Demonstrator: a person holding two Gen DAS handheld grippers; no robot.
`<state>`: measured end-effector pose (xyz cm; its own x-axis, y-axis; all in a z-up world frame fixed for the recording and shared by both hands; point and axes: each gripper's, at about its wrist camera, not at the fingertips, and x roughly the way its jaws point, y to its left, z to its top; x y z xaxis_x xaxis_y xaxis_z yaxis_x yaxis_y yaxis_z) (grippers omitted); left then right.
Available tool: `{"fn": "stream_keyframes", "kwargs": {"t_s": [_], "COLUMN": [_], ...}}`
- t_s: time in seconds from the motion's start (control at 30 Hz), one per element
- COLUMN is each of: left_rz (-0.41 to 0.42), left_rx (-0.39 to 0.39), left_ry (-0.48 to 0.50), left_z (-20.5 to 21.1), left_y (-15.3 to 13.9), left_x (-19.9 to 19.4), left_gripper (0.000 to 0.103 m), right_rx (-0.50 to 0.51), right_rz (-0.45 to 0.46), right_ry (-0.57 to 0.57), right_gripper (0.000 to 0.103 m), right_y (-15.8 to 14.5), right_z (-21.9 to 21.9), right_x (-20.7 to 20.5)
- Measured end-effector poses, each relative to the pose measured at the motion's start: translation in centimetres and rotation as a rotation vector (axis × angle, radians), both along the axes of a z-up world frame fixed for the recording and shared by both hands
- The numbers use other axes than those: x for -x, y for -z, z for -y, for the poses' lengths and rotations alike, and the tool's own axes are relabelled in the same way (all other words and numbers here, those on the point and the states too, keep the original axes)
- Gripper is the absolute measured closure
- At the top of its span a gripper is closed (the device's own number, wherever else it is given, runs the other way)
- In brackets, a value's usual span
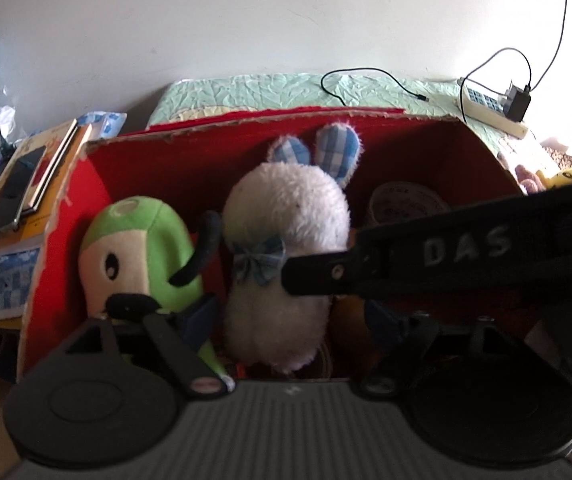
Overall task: Organize objects
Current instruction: 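Carry the white bunny into the red box and release it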
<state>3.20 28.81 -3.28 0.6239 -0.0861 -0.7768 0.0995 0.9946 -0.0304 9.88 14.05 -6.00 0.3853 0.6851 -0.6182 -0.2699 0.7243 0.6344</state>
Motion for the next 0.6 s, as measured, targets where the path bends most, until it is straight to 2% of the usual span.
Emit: {"fn": "stream_keyframes", "kwargs": {"t_s": [0.2, 0.4, 0.6], "left_rz": [-0.012, -0.019, -0.031], "left_rx": [-0.019, -0.02, -0.031], "left_ry": [0.003, -0.005, -0.016], "left_z": [0.5, 0.6, 0.8], "left_y": [0.2, 0.2, 0.3], "left_x": [-0.3, -0.5, -0.6], "left_gripper": [0.018, 0.017, 0.015], "right_rx": [-0.035, -0.011, 0.029], "right_rz": [0.02, 0.013, 0.049], "right_ry": [0.064, 0.08, 0.075], "right_gripper": [0.064, 0.065, 0.064], "right_y": [-0.2, 0.1, 0.0], "right_z": [1.4, 1.3, 1.3], "right_x": [0.0, -0.1, 0.6]}}
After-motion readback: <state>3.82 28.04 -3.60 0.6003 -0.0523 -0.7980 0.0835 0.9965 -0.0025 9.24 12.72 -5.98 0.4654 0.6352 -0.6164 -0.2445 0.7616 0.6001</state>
